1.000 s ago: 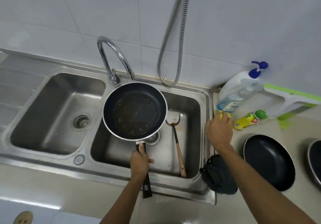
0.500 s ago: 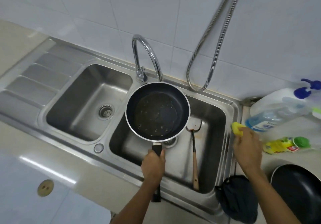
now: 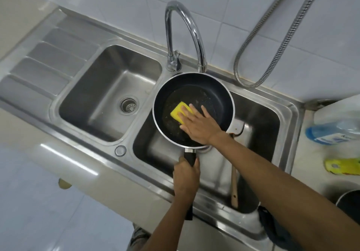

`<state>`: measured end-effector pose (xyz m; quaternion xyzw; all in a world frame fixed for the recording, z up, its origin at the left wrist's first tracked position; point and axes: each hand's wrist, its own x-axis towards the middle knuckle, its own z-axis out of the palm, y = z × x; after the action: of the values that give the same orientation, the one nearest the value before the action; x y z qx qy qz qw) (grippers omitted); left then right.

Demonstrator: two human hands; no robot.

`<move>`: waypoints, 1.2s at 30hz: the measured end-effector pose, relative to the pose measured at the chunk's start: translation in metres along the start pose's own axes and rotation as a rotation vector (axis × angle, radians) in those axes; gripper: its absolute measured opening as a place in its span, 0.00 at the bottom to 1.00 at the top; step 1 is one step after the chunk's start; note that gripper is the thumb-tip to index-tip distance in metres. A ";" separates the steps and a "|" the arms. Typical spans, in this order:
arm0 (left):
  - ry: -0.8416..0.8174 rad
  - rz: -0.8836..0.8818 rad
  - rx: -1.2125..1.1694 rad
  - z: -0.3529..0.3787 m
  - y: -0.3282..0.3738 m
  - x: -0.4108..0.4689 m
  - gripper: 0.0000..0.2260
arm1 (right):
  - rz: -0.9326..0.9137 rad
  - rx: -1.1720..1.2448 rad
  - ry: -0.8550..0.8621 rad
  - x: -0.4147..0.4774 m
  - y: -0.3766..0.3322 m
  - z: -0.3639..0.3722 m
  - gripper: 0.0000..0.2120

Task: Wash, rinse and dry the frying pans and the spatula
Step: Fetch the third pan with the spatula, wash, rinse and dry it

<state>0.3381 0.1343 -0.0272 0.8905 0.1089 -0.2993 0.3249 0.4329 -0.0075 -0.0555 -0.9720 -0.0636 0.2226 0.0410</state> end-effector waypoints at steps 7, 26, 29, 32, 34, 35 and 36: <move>-0.045 -0.021 -0.020 -0.002 0.000 0.003 0.18 | 0.218 -0.016 -0.025 -0.008 0.063 -0.018 0.34; -0.073 -0.019 -0.112 0.001 -0.003 0.008 0.14 | 0.194 -0.030 -0.037 -0.050 0.037 -0.011 0.31; -0.069 -0.027 -0.123 0.001 -0.002 0.007 0.16 | 0.069 0.002 -0.065 -0.053 -0.007 -0.004 0.37; -0.078 -0.036 -0.147 0.000 -0.001 0.006 0.14 | 0.060 0.073 -0.029 -0.003 -0.026 -0.015 0.31; -0.077 -0.014 -0.133 -0.002 -0.001 0.005 0.12 | 0.113 0.105 -0.022 0.032 -0.015 -0.029 0.29; -0.070 0.002 -0.123 -0.003 -0.002 0.004 0.12 | 0.153 0.110 -0.027 0.044 -0.004 -0.036 0.29; -0.074 0.007 -0.123 -0.003 -0.002 0.005 0.13 | 0.193 0.107 -0.034 0.049 0.010 -0.040 0.29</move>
<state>0.3423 0.1381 -0.0294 0.8576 0.1120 -0.3236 0.3837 0.4956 -0.0128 -0.0418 -0.9661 0.0417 0.2449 0.0699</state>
